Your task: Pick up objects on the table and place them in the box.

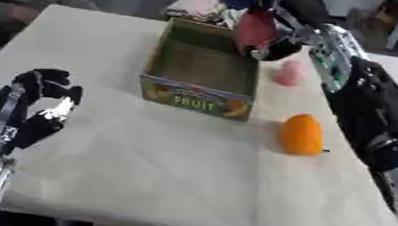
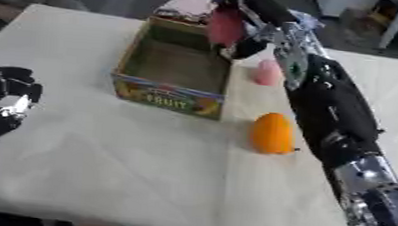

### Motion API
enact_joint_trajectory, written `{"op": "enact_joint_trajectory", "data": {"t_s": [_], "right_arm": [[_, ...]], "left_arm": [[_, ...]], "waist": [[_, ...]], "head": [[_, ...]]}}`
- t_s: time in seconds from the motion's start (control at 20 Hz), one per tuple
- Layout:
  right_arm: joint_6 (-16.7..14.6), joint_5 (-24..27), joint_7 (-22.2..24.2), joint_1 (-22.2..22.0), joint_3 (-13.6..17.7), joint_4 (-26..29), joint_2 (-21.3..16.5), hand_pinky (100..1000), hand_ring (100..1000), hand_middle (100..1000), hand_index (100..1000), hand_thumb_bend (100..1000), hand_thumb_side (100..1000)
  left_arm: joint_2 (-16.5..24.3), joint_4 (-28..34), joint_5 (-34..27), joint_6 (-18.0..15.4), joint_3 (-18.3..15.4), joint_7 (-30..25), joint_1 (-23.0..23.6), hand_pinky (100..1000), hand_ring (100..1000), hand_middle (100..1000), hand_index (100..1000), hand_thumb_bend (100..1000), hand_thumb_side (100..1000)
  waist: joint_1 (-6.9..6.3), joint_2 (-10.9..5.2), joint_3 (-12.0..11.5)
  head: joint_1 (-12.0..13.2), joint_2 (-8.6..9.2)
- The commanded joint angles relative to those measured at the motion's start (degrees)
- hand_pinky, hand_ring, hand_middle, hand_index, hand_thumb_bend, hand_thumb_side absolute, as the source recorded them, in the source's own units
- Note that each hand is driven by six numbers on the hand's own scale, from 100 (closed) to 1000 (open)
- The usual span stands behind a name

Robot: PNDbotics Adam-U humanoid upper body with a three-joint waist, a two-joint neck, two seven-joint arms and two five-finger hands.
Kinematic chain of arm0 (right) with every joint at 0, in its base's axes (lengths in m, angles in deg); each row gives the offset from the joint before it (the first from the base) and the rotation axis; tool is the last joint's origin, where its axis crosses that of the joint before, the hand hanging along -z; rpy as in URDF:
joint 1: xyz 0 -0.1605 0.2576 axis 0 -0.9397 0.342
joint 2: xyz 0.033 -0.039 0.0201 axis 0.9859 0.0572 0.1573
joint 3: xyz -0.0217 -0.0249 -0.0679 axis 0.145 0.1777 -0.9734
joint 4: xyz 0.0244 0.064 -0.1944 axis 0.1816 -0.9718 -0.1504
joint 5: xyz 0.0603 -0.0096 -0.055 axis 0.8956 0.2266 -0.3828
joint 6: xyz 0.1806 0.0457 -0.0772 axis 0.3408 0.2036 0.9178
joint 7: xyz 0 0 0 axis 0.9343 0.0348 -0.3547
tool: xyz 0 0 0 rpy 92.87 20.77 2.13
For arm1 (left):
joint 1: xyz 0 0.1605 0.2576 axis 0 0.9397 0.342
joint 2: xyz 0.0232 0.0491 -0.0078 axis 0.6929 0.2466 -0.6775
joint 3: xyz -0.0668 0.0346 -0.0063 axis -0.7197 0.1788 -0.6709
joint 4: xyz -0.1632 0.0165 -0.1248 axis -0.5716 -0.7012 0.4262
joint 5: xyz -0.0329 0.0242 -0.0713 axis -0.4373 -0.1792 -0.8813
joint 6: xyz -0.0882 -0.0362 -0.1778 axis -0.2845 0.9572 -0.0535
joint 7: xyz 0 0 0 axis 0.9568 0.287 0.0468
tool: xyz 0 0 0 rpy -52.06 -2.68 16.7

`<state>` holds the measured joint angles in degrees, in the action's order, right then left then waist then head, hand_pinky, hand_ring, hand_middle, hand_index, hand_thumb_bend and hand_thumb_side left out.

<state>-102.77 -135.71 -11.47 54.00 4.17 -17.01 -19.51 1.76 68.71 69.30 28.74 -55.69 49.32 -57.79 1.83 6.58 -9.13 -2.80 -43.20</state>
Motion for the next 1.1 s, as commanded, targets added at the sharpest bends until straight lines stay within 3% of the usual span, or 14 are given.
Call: {"op": "enact_joint_trajectory", "data": {"t_s": [0.05, 0.25, 0.3, 0.45, 0.5, 0.7, 0.85, 1.1], "right_arm": [[0.7, -2.7, -0.8, 1.6, 0.8, -0.7, 1.5, 678, 730, 516, 693, 347, 187], [0.6, -4.5, -0.2, 1.1, 1.0, -1.7, 3.1, 681, 736, 531, 705, 345, 198], [0.4, -4.9, 0.3, 0.8, 0.7, -2.1, 3.5, 707, 771, 648, 805, 368, 254], [-0.3, -6.0, 2.3, 0.2, 0.2, -2.7, 4.5, 720, 789, 712, 854, 392, 282], [-0.5, -6.1, 2.6, 0.0, 0.1, -2.7, 4.6, 745, 817, 786, 898, 405, 333], [-2.1, -4.8, 4.4, -0.2, -0.5, -1.4, 4.1, 791, 869, 917, 973, 441, 450], [-3.2, -1.8, 5.2, 0.0, -1.2, 1.4, 2.7, 791, 871, 935, 982, 458, 475], [-6.2, 7.6, 7.2, -1.0, -4.3, 7.5, -3.8, 759, 834, 851, 949, 421, 441]], "left_arm": [[0.2, 1.0, -0.4, -0.1, 0.3, -0.5, -1.0, 692, 625, 610, 737, 349, 456], [-0.1, 1.0, -0.5, -0.1, 0.4, -0.7, -1.1, 692, 625, 610, 737, 348, 457], [-0.1, 1.0, -0.5, -0.1, 0.4, -0.7, -1.1, 692, 625, 610, 737, 348, 457], [-0.1, 1.0, -0.5, -0.1, 0.4, -0.7, -1.1, 692, 625, 610, 737, 348, 457], [-0.1, 0.9, -0.5, -0.1, 0.4, -0.7, -1.0, 692, 626, 610, 738, 348, 458], [-0.1, 0.8, -0.5, -0.1, 0.3, -0.7, -0.9, 692, 626, 610, 738, 347, 460], [0.0, 0.7, -0.4, 0.0, 0.2, -0.6, -0.7, 692, 626, 610, 738, 346, 461], [0.4, 0.5, -0.2, 0.1, -0.6, 0.1, 0.1, 691, 626, 611, 738, 346, 461]], "waist": [[-0.44, -0.62, -0.3], [-0.51, -0.57, -0.7], [-0.50, -0.55, -0.8], [-0.51, -0.53, -0.8], [-0.51, -0.52, -0.7], [-0.52, -0.50, 0.0], [-0.37, -0.62, 0.8], [0.03, -1.17, 3.3]], "head": [[-0.7, 0.74], [-1.0, 0.78], [-1.0, 0.79], [-0.8, 0.86], [-0.8, 0.90], [-0.5, 0.92], [-0.2, 1.01], [1.3, 0.95]]}}
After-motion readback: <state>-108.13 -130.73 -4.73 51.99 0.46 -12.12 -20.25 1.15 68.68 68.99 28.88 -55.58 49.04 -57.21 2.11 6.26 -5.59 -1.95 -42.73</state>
